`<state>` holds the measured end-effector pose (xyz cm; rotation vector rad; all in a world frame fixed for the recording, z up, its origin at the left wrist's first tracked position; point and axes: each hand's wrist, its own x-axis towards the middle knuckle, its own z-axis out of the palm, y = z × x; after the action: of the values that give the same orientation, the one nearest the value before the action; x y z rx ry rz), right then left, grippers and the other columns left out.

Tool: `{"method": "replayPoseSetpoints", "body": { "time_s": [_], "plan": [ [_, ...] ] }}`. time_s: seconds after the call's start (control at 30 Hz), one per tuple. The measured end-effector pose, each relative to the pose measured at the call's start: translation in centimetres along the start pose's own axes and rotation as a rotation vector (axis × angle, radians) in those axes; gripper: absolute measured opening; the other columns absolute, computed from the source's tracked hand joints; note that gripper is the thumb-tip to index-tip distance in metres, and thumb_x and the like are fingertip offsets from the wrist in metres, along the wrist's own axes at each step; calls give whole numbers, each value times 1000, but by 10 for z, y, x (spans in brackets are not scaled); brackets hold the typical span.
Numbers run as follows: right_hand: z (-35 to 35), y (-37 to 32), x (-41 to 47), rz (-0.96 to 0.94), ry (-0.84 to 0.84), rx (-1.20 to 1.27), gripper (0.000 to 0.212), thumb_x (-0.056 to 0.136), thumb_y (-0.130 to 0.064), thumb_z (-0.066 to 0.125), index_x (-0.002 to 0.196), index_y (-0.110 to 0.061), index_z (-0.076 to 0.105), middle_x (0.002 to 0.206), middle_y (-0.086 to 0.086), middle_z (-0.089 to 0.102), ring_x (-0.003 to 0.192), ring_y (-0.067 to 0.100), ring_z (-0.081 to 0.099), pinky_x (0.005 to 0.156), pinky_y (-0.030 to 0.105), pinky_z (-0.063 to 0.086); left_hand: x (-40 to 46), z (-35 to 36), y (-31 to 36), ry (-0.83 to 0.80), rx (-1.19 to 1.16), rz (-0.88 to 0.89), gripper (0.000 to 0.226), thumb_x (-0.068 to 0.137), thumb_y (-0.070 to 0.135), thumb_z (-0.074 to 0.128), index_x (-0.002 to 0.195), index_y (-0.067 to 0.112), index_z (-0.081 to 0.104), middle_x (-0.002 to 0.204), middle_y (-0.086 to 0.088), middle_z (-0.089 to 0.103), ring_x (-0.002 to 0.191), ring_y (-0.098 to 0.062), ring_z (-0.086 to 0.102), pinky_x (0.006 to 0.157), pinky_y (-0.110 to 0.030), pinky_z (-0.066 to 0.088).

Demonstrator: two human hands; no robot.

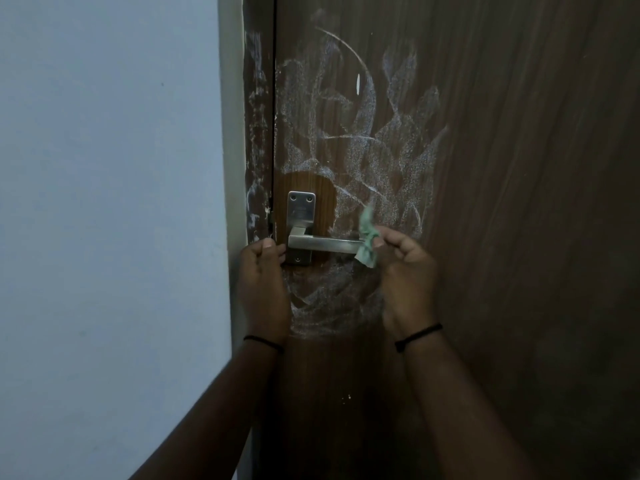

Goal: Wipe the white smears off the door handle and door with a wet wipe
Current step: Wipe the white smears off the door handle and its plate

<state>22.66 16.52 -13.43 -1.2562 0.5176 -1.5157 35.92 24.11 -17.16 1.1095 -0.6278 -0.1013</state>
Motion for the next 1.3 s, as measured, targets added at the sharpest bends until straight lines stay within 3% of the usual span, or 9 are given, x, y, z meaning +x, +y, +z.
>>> {"method": "replayPoseSetpoints", "body": {
  "time_s": [0.13,0.33,0.47,0.63,0.77,0.87,1.03,1.17,1.3],
  "plan": [
    [18,1,-10,141,-24,54,25,98,-1,53,117,-9,68,118,5,70,110,15,66,92,27,55,-2,0,2,-8,22,16,39,106,32,34,117,11,65,114,-5,69,110,-17,64,102,-43,49],
    [-2,12,-21,243,-20,101,24,97,-3,57,120,-4,65,106,7,74,90,20,75,83,27,59,-2,-1,5,33,-25,1,37,107,28,35,113,12,67,111,-6,71,106,-16,67,98,-37,52],
    [0,12,-30,-276,78,-229,22,92,-6,67,106,-23,69,98,-6,74,88,4,71,76,18,56,-3,-2,2,54,-45,-1,36,106,27,37,112,10,68,106,-5,72,101,-16,68,93,-35,54],
    [51,1,-19,-949,-241,-838,21,87,-1,67,103,-12,75,114,5,72,106,13,64,101,27,45,-1,-2,1,66,-72,11,36,106,28,38,104,14,71,101,-6,74,97,-19,70,91,-40,56],
    [82,-2,-8,-871,-496,-1165,23,91,-4,53,100,-16,70,99,2,71,91,20,58,81,36,50,2,-6,2,96,-58,54,30,106,28,41,103,24,71,100,-1,75,97,-17,70,91,-39,56],
    [82,-5,-3,-763,-435,-962,13,91,-8,61,100,-18,62,85,3,69,76,17,63,65,34,54,7,-11,5,82,114,203,27,104,31,45,115,30,69,105,7,74,101,-5,67,89,-24,55],
    [69,-8,11,-539,-487,-752,11,87,-11,72,89,-20,78,89,-10,68,79,-8,58,74,5,45,15,-5,17,-2,300,376,28,100,22,54,124,18,69,118,3,71,107,-3,63,91,-11,47],
    [58,-14,18,-409,-614,-670,26,96,-6,58,108,-22,76,105,-11,73,97,-1,65,84,16,53,22,-4,25,2,449,432,27,94,27,65,117,16,72,108,-1,72,98,-9,62,85,-14,46],
    [48,-10,24,-470,-466,-715,23,95,-9,60,101,-27,73,98,-15,71,92,0,64,79,24,54,22,-3,33,42,495,453,22,89,26,70,107,15,77,97,-3,71,90,-13,61,79,-21,46]
  ]
}}
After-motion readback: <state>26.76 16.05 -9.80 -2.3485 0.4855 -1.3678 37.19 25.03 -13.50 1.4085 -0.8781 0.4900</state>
